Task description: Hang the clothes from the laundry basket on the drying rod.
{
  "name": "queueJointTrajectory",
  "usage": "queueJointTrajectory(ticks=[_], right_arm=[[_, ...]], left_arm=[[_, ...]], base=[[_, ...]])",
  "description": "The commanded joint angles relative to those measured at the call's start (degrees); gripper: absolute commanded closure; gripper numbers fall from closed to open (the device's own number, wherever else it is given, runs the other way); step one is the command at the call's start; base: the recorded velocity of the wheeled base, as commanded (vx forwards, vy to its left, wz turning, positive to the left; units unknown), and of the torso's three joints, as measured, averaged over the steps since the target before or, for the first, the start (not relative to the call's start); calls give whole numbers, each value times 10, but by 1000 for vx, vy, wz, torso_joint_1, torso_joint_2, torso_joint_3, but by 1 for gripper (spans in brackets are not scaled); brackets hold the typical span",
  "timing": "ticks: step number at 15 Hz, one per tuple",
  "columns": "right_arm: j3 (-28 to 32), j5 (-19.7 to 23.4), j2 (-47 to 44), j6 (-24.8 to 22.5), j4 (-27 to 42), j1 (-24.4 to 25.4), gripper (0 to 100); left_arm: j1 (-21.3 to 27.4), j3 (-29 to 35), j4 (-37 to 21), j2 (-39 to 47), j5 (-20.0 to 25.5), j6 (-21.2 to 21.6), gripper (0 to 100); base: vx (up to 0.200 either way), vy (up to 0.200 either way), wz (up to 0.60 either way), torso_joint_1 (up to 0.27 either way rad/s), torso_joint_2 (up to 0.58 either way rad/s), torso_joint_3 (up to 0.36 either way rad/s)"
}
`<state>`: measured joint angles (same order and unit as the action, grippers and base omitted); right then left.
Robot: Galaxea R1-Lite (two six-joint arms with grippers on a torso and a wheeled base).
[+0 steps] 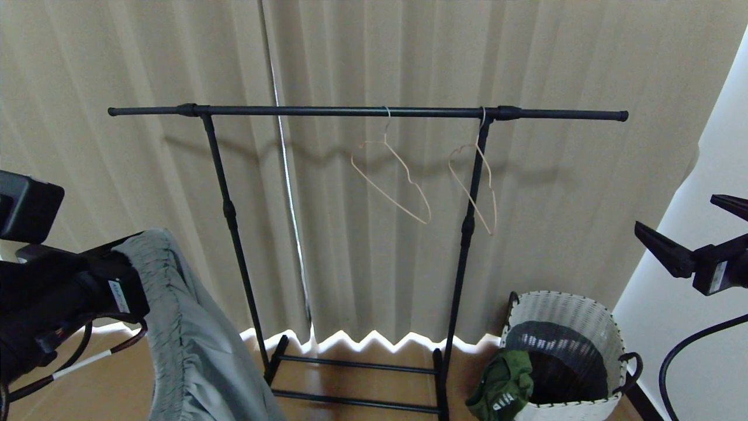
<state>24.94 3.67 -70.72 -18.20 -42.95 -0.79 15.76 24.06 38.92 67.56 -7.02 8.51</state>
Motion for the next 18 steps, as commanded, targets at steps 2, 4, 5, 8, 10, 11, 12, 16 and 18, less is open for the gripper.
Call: queueJointTrajectory(ticks=[2, 4, 5, 8, 10, 11, 12, 16, 18], right_arm=[[9, 0, 5, 3, 22, 0, 0], [43, 1, 3, 13, 100, 1, 0], [52, 1, 2, 23, 118, 4, 0], [109, 0, 0, 106, 221, 37, 0], [116, 0, 1, 112, 240, 42, 0], [120, 0, 1, 112, 241, 47, 0], [124, -1, 1, 112, 244, 52, 0], [138, -2, -4, 112, 250, 55, 0], [142, -2, -5, 112, 254, 55, 0]], left_arm=[[2, 15, 3, 34, -1, -1, 100], [2, 14, 5, 35, -1, -2, 100], [2, 12, 5, 34, -2, -2, 100], [2, 7, 26, 30, -2, 0, 100], [2, 7, 30, 30, -2, 0, 100], [2, 7, 30, 29, -2, 0, 100], [2, 6, 30, 28, -2, 0, 100], [2, 1, 30, 24, -2, -1, 100], [2, 0, 30, 21, -2, -1, 100]], base=[[0, 0, 0, 0, 0, 0], [0, 0, 0, 0, 0, 0], [0, 0, 0, 0, 0, 0], [0, 0, 0, 0, 0, 0], [0, 0, 0, 0, 0, 0], [0, 0, 0, 0, 0, 0], [0, 0, 0, 0, 0, 0], [50, 0, 0, 2, 1, 1], [200, 0, 0, -10, -7, 7]])
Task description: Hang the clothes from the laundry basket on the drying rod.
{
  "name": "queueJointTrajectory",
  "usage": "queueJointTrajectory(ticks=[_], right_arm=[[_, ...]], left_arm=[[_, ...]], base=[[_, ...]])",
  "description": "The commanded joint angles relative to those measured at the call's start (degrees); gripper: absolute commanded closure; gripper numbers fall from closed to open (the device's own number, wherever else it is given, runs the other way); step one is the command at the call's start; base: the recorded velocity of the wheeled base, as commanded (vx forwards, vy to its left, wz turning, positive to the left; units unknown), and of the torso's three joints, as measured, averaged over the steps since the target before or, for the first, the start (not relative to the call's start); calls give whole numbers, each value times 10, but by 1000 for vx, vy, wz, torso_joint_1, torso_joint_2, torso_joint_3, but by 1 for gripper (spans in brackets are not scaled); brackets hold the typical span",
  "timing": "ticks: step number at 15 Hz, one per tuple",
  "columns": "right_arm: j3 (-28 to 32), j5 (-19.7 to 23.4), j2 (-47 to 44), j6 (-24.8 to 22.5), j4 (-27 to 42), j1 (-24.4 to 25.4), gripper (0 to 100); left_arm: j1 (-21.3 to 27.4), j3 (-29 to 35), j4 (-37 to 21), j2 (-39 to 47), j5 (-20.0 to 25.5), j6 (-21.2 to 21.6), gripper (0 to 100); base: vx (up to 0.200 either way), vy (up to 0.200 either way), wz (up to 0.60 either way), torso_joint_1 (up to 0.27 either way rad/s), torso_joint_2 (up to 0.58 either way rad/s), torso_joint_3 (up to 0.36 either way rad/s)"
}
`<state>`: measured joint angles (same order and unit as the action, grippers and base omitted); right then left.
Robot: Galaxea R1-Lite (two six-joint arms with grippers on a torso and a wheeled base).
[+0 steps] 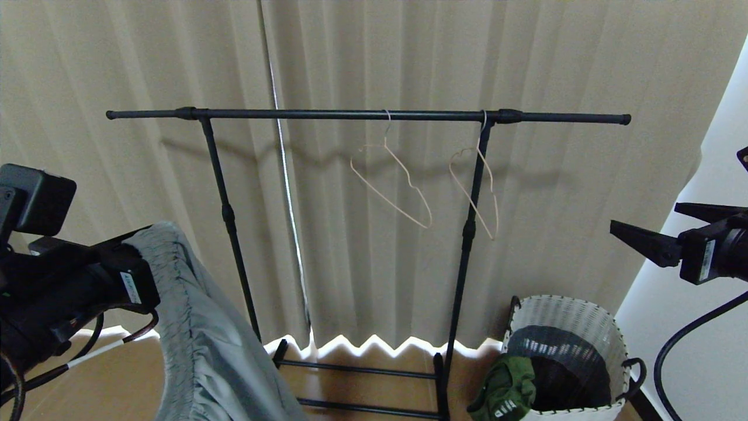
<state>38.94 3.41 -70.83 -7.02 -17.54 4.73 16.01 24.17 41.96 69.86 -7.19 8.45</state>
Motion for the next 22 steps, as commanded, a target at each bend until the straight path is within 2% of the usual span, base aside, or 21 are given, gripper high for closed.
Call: queueJointTrajectory(ticks=[1, 7, 11, 14, 16, 17, 18, 20, 22], right_arm=[[4, -1, -5, 0, 1, 0, 0], [4, -2, -19, -2, 1, 3, 0], [6, -5, -36, -2, 1, 29, 0], [20, -23, -62, -2, 8, 62, 0], [48, -48, -85, 2, 42, 85, 0], [75, -75, -117, 14, 57, 103, 0], [83, -84, -130, 21, 57, 113, 0], [122, -133, -185, 49, 58, 136, 0], [156, -145, -214, 61, 78, 143, 0]], left_arm=[[0, -1, 0, -4, 0, -1, 100], [-1, -2, 0, -4, 0, -1, 100], [-2, -2, -1, 0, 0, -1, 100], [-2, -14, 0, 1, 1, 2, 100], [0, -18, 0, 4, 1, 2, 100], [0, -18, 0, 4, 1, 2, 100], [-1, -18, 0, 4, 1, 2, 100], [-1, -18, 0, 4, 1, 2, 100], [-1, -17, 0, 4, 1, 2, 100]], base=[[200, 0, 0, 7, -7, 2], [200, 0, 0, 10, 2, 2], [200, 0, 0, 4, 6, 2], [133, 0, 0, 3, 3, 0], [0, 0, 0, 0, 0, 0], [0, 0, 0, 0, 0, 0], [0, 0, 0, 0, 0, 0], [0, 0, 0, 0, 0, 0], [0, 0, 0, 0, 0, 0]])
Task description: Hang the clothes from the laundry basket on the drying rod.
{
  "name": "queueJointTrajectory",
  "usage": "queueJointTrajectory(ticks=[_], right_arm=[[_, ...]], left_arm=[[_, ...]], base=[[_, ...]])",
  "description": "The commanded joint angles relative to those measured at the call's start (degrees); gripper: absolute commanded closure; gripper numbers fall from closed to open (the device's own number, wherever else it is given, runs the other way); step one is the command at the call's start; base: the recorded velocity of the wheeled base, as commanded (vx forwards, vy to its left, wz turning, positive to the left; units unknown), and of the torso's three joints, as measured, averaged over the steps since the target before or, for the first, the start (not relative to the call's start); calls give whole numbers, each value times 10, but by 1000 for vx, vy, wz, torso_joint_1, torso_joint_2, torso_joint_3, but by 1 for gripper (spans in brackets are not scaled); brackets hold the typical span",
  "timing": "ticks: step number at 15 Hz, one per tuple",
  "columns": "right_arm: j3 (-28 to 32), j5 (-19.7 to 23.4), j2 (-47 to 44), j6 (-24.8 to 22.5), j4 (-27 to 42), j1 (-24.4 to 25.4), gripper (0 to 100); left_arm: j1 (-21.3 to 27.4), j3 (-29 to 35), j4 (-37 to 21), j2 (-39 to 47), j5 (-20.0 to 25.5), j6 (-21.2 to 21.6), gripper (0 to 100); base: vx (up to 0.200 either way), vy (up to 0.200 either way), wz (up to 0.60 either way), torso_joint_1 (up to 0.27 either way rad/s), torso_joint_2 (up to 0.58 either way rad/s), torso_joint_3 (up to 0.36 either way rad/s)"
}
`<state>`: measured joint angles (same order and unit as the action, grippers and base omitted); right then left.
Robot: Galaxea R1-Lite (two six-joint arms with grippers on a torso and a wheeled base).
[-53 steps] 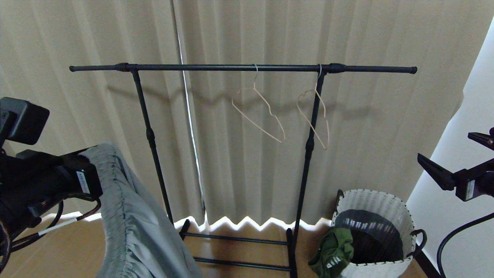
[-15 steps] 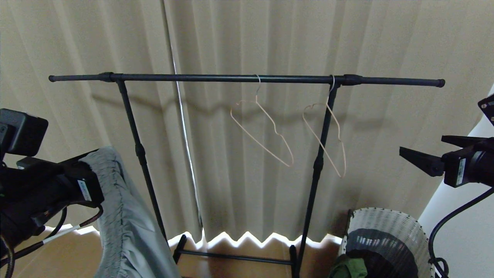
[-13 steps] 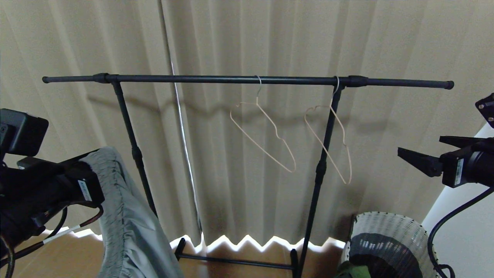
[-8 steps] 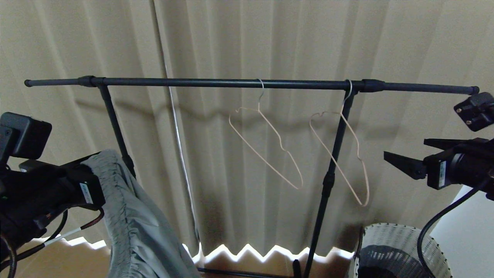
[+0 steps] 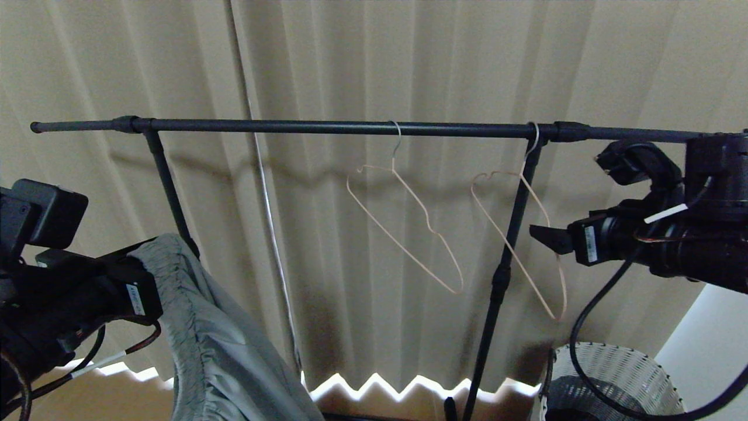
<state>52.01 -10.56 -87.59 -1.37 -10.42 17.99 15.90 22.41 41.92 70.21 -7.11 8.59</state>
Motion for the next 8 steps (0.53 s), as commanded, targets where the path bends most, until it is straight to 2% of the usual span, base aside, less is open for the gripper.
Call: queueJointTrajectory(ticks=[1, 5, 8], right_arm=[[42, -5, -56, 15, 23, 13, 0], [122, -25, -93, 99, 124, 20, 0], [129, -43, -112, 112, 128, 20, 0]], left_arm=[[0, 0, 0, 1, 0, 0, 100], [0, 0, 0, -1, 0, 0, 100], [0, 1, 0, -1, 0, 0, 100]], base=[[0, 0, 0, 0, 0, 0], [0, 0, 0, 0, 0, 0], [0, 0, 0, 0, 0, 0]])
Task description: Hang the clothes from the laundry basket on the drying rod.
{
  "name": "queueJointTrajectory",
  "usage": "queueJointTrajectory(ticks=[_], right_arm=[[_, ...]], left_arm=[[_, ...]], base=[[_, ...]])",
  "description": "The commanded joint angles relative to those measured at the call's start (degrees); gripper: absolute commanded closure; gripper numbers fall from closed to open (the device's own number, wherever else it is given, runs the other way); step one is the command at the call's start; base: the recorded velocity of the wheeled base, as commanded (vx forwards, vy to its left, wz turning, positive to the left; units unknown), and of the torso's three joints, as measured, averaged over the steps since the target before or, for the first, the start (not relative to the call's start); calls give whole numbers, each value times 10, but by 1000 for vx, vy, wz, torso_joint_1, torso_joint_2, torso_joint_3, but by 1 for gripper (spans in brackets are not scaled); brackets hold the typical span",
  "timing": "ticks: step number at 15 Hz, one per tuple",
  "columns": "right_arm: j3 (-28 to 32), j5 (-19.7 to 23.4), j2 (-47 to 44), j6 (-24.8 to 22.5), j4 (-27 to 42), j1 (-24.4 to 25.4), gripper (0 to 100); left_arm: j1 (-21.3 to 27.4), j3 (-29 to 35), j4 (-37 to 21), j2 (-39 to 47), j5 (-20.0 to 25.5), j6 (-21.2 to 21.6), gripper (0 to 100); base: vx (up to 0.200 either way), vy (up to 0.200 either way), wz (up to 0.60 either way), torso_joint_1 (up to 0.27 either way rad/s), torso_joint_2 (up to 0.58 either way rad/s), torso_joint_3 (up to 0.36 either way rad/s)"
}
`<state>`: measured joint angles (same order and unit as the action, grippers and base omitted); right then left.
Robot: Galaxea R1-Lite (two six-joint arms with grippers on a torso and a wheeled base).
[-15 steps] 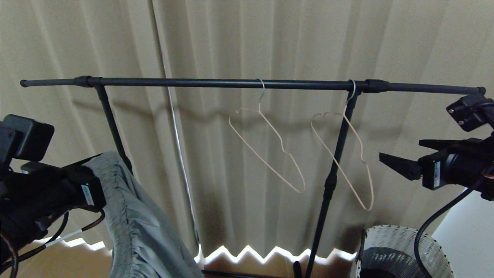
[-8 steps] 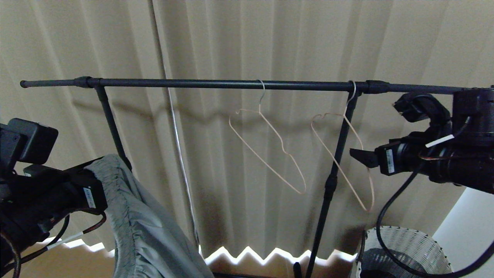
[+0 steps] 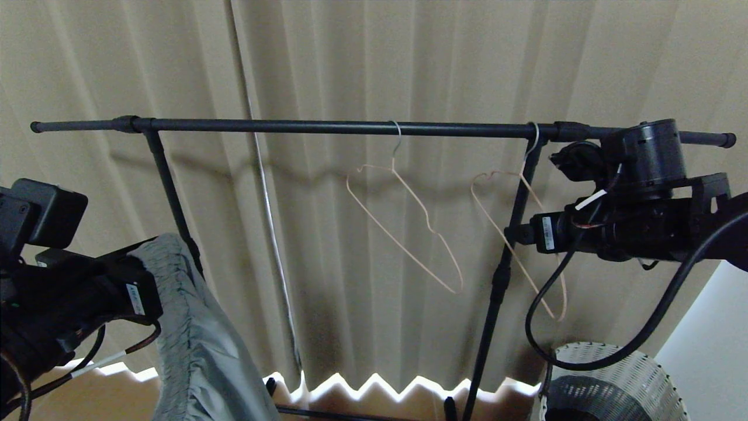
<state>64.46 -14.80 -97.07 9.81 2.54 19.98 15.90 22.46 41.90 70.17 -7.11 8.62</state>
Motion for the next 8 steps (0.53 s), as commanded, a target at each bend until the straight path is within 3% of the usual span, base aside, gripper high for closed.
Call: queueJointTrajectory(ticks=[1, 6, 7, 8], right_arm=[[5, -1, -18, 0, -2, 1, 0], [9, -1, -17, 0, 1, 8, 0], [9, -2, -16, 0, 1, 8, 100], [9, -2, -16, 0, 1, 8, 100]], left_arm=[[0, 0, 0, -1, 0, 0, 100], [0, 0, 0, -3, 0, 0, 100], [0, 0, 0, -4, -1, 0, 100], [0, 0, 0, -4, 0, 0, 100]], base=[[0, 0, 0, 0, 0, 0], [0, 0, 0, 0, 0, 0], [0, 0, 0, 0, 0, 0], [0, 0, 0, 0, 0, 0]])
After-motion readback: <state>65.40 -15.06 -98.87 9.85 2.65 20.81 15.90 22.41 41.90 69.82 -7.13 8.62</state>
